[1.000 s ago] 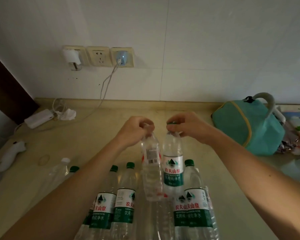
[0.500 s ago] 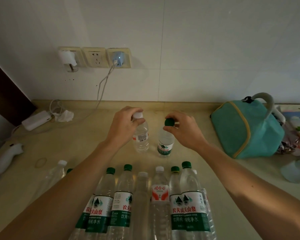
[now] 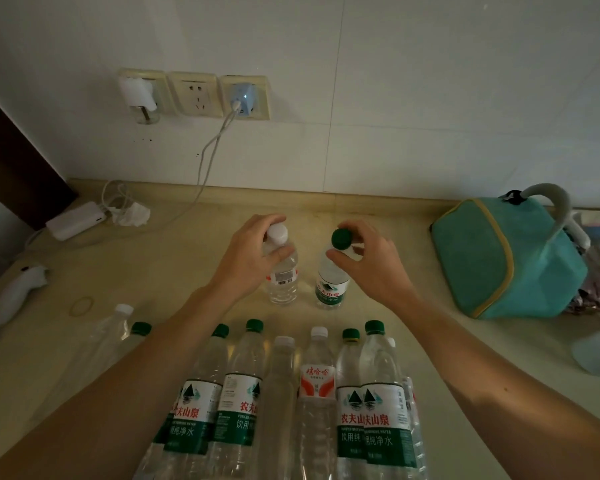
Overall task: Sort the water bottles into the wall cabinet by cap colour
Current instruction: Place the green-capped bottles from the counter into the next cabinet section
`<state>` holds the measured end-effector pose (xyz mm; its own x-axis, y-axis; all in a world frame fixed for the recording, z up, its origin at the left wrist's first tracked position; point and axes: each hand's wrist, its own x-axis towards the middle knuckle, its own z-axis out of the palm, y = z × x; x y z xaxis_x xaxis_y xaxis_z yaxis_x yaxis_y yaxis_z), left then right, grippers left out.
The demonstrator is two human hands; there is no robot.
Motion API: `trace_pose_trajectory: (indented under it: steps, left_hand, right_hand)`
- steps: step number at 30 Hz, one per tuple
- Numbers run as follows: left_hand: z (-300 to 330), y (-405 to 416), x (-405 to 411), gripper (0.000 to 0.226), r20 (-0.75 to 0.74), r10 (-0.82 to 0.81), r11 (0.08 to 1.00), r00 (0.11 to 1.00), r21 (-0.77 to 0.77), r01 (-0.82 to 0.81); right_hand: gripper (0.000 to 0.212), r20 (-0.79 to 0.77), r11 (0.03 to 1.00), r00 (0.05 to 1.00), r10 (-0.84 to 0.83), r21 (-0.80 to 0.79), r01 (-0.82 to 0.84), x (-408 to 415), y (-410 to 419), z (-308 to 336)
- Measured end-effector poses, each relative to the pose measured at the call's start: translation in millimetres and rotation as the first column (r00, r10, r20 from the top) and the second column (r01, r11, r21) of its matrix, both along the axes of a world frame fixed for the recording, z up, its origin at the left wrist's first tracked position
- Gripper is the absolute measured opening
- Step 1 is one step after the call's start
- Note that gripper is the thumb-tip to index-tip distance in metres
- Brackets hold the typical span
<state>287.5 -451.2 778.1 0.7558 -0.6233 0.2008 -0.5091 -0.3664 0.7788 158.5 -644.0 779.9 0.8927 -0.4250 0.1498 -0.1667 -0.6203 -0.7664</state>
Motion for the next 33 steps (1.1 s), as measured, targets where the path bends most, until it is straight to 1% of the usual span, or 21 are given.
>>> trace_pose_trajectory:
  steps: [4,6,7,8,9,10,11,16,17,20,23,27,30,33]
  left_hand:
    - [-21,1,-11,0.095,-0.222,0.071,0.997,0.973,-0.010,-0.075]
    - [-37,4,-16,0.102,-0.309,0.114,0.992,0.944,-0.016,-0.125]
    - [-44,5,-19,0.101,-0.346,0.135,0.989,0.928,-0.011,-0.148]
    - [-52,5,-21,0.096,-0.380,0.153,0.986,0.912,-0.008,-0.168]
    - [-59,5,-22,0.091,-0.409,0.166,0.983,0.897,-0.007,-0.185]
    - [-64,4,-22,0.086,-0.428,0.175,0.980,0.887,-0.009,-0.197]
    - [-68,3,-22,0.084,-0.437,0.181,0.978,0.881,-0.012,-0.207]
    - [-77,-2,-18,0.072,-0.421,0.210,0.969,0.882,-0.032,-0.246]
    - [-76,-2,-18,0.070,-0.415,0.214,0.967,0.884,-0.038,-0.252]
    - [-74,2,-18,0.069,-0.404,0.205,0.966,0.891,-0.065,-0.252]
    - [-64,11,-24,0.069,-0.392,0.155,0.969,0.907,-0.120,-0.217]
    - [-26,23,-30,0.070,-0.331,0.075,0.968,0.941,-0.202,-0.148]
    - [20,28,-33,0.070,-0.273,0.028,0.956,0.962,-0.275,-0.106]
    - [71,34,-40,0.070,-0.186,-0.034,0.933,0.982,-0.359,-0.035]
  right_hand:
    - [0.080,-0.131,0.986,0.991,-0.034,0.158,0.054,-4,-4,-24]
    - [0.090,-0.224,0.974,0.975,-0.003,0.221,0.054,-3,-5,-37]
    - [0.087,-0.255,0.969,0.967,0.021,0.245,0.043,-2,-5,-44]
    - [0.075,-0.269,0.967,0.962,0.038,0.252,0.033,0,-5,-50]
    - [0.061,-0.266,0.969,0.963,0.043,0.246,0.025,2,-5,-55]
    - [0.053,-0.258,0.972,0.965,0.044,0.232,0.017,4,-5,-57]
    - [0.050,-0.248,0.973,0.968,0.042,0.231,0.017,6,-6,-60]
    - [0.049,-0.202,0.959,0.979,-0.008,0.277,0.065,9,-3,-67]
    - [0.051,-0.209,0.952,0.978,-0.017,0.296,0.080,9,-2,-67]
    - [0.065,-0.219,0.943,0.973,-0.067,0.306,0.134,4,6,-63]
    - [0.069,-0.160,0.935,0.978,-0.131,0.307,0.176,-9,14,-49]
    - [0.070,-0.066,0.936,0.983,-0.171,0.300,0.183,-24,31,-6]
    - [0.070,0.048,0.938,0.980,-0.192,0.301,0.170,-35,49,37]
    - [0.065,0.176,0.948,0.963,-0.204,0.282,0.149,-50,64,89]
